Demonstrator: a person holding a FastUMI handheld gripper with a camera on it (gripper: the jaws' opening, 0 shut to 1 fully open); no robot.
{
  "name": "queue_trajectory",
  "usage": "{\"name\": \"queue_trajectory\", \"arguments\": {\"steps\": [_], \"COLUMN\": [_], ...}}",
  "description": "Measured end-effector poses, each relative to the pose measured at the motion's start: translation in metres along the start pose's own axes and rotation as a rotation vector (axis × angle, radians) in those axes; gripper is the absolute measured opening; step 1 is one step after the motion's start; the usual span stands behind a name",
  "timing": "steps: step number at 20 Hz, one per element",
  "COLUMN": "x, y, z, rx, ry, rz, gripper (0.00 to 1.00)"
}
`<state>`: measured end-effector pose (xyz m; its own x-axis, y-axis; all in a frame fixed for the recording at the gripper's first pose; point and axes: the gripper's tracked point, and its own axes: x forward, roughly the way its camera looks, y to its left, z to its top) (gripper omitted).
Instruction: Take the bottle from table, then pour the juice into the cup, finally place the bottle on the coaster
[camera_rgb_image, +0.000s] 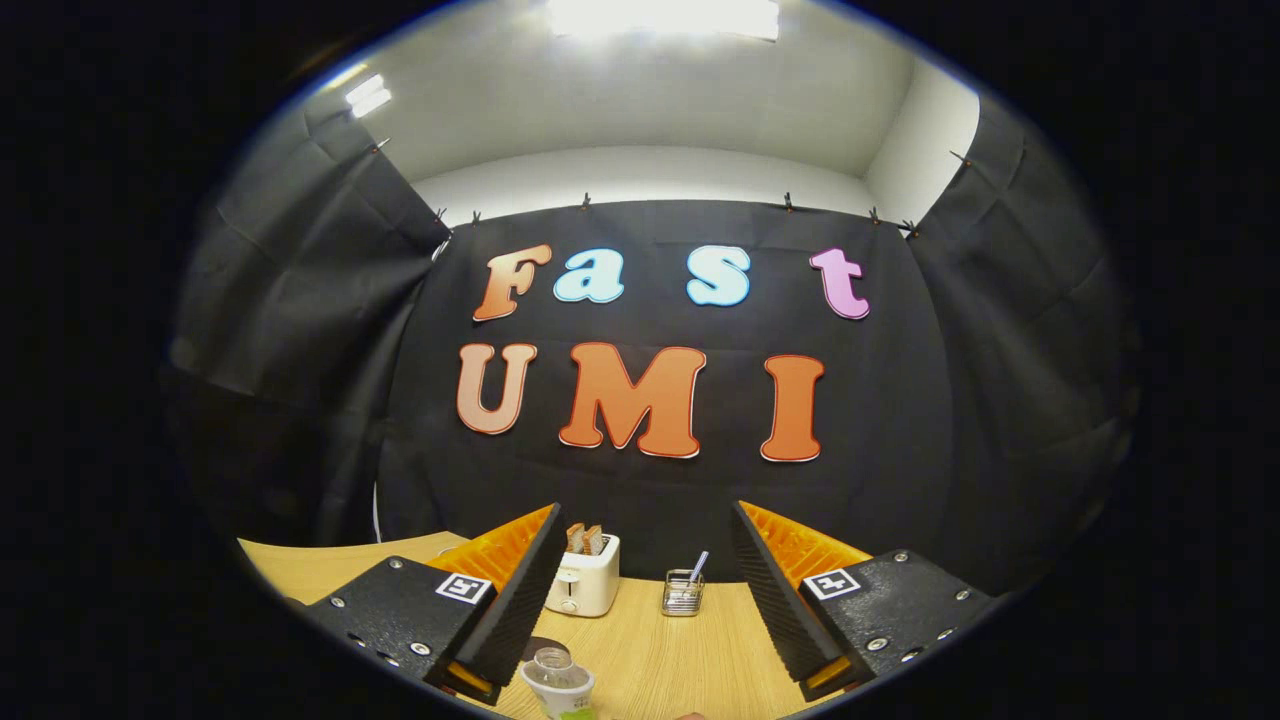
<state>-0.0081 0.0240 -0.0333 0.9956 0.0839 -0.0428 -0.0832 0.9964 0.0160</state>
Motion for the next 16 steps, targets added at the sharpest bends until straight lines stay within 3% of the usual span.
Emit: {"name": "queue_trajectory", "arguments": {"steps": [7, 16], "x": [-0.015, -0.038], "y": [0.015, 0.041], "z": [-0.024, -0.096], "rx": [-0.039, 0.004], "ry": [0.009, 0.124], "rz": [0.019, 0.106], "gripper": [0.97, 0.98]}}
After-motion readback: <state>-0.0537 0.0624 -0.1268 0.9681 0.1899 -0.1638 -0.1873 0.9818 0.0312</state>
